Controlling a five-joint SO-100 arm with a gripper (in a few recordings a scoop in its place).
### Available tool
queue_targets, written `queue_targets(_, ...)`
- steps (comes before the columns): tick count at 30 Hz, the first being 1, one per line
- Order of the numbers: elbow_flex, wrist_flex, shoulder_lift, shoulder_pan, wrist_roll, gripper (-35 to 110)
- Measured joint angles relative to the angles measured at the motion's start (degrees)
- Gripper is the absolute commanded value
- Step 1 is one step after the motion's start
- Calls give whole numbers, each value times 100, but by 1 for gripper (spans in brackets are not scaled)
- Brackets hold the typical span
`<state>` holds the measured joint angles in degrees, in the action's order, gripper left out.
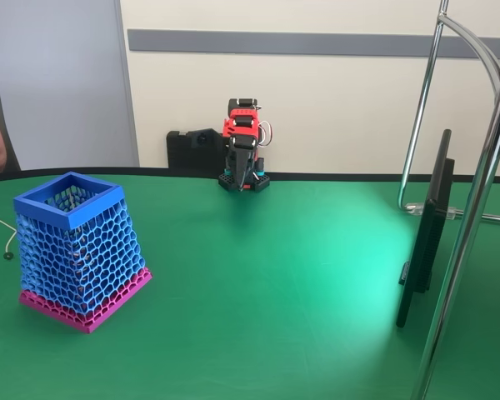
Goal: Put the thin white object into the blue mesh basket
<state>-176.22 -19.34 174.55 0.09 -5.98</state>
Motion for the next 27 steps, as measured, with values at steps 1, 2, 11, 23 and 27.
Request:
queue_targets(1, 0, -176, 105, 0, 26, 1)
queue_targets(2, 0, -290, 202, 0, 44, 1)
queue_targets(11, 0, -1389, 1072, -53, 202, 1)
queue_targets(23, 0, -2461, 1556, -53, 343, 1)
queue_targets(27, 0, -2909, 1556, -62, 431, 1)
